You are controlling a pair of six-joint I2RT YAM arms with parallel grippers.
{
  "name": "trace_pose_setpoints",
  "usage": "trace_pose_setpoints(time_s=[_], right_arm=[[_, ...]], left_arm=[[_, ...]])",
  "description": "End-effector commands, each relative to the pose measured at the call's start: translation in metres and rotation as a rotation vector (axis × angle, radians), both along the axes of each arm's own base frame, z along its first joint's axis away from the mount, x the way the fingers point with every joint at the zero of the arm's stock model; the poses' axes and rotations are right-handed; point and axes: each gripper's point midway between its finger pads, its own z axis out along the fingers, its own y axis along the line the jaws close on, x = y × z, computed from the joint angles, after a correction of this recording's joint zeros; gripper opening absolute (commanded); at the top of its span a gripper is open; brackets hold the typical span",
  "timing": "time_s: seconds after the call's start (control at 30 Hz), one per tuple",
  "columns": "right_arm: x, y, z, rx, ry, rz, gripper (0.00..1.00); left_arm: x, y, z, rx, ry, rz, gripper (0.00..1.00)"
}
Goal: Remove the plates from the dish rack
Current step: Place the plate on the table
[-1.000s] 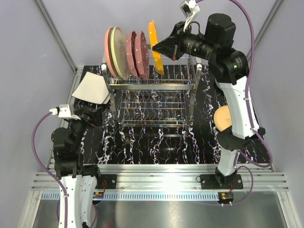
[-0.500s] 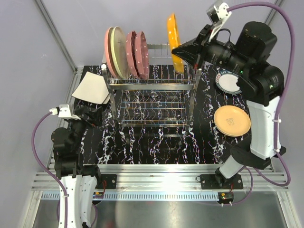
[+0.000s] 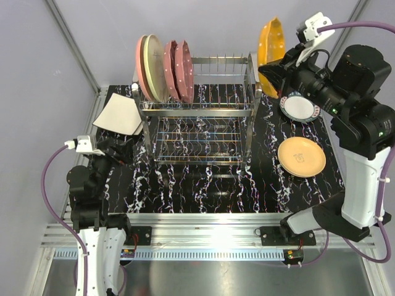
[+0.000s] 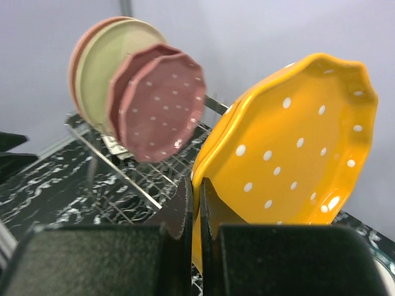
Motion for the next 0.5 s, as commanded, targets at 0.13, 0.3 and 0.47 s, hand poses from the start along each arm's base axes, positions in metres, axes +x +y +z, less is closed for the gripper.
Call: trace_pose_setpoints(time_s=[0.13, 0.3, 0.47], right_arm=[[-0.013, -0.06, 0.046, 0.002, -0.231, -0.217, 0.0], [-0.017, -0.087, 0.035, -0.033, -0.219, -0.328, 0.0], [-0.014, -0.098, 0.009, -0.083, -0.169, -0.374, 0.0]], left_arm=[[-0.001, -0.003, 0.011, 0.017, -0.049, -0.017, 0.99], [-0.001, -0.004, 0.011, 0.015, -0.049, -0.021, 0.99], [0.0, -0.005, 0.01, 0.014, -0.047, -0.026, 0.99]])
